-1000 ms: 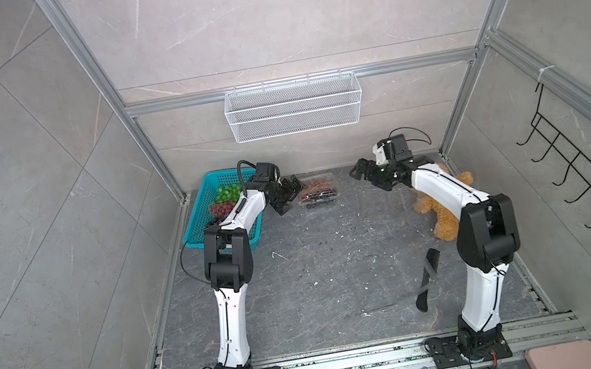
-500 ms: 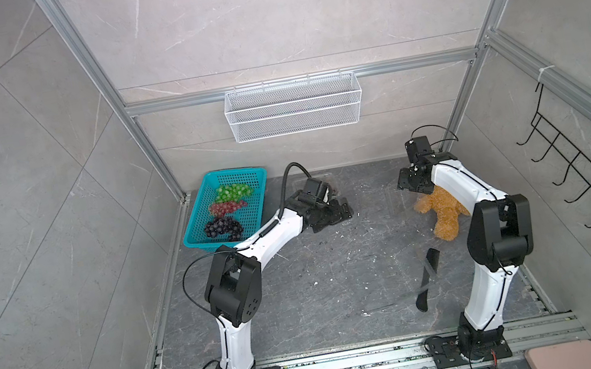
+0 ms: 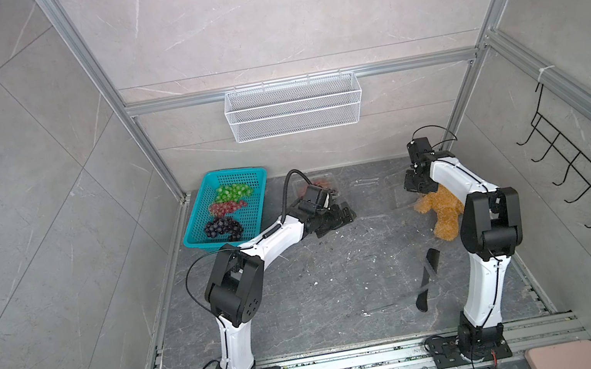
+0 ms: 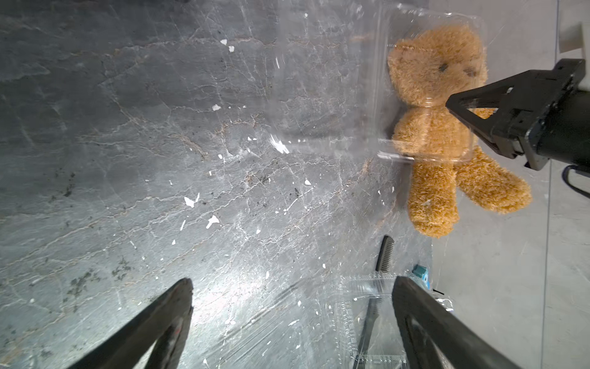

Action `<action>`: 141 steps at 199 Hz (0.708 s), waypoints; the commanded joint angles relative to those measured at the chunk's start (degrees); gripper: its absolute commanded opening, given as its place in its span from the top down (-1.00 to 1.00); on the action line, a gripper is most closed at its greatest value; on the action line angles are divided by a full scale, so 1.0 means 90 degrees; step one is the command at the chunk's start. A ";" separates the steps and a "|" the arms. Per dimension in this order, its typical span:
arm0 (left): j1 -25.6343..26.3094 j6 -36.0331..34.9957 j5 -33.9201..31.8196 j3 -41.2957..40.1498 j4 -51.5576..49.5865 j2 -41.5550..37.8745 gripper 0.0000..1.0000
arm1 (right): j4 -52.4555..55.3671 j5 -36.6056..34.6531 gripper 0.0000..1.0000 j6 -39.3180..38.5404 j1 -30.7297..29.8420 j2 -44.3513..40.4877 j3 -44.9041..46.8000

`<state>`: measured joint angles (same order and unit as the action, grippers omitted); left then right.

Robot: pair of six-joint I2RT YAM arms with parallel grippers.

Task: Pack grapes into containers
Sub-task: Move the packing box to the center of the board.

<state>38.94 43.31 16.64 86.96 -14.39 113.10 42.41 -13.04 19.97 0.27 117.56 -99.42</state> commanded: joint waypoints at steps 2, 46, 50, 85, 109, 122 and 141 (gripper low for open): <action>-0.0058 0.0072 0.0249 0.0348 0.0125 -0.0013 -0.99 | 0.0031 0.0111 0.89 0.0130 -0.0013 -0.0259 0.0090; -0.0185 0.0175 0.0473 0.0379 0.0126 -0.0258 -0.99 | 0.0079 0.0164 0.91 0.0169 0.0028 -0.0872 0.0389; -0.0202 0.0204 0.0505 0.0386 0.0132 -0.0275 -0.99 | 0.0089 0.0192 0.91 0.0187 0.0036 -0.0952 0.0419; -0.0420 0.0541 0.0725 0.0244 0.0429 -0.0586 -0.99 | 0.0085 0.0945 0.90 0.0602 0.0046 -0.1532 0.0660; -0.0603 0.0707 0.0751 -0.0047 0.0646 -0.0934 -0.99 | -0.0284 0.1766 0.90 0.1315 0.0011 -0.1975 0.1209; -0.0755 0.0948 0.0855 -0.0378 0.0994 -0.1142 -0.99 | -0.0607 0.2207 0.90 0.1870 -0.0019 -0.2163 0.1606; -0.1042 0.1379 0.1036 -0.0975 0.1592 -0.1428 -0.99 | -0.1012 0.2348 0.90 0.2655 -0.0310 -0.2352 0.2112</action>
<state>32.34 50.43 22.79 82.91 -7.90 105.10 37.89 2.09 32.86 0.21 98.06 -85.38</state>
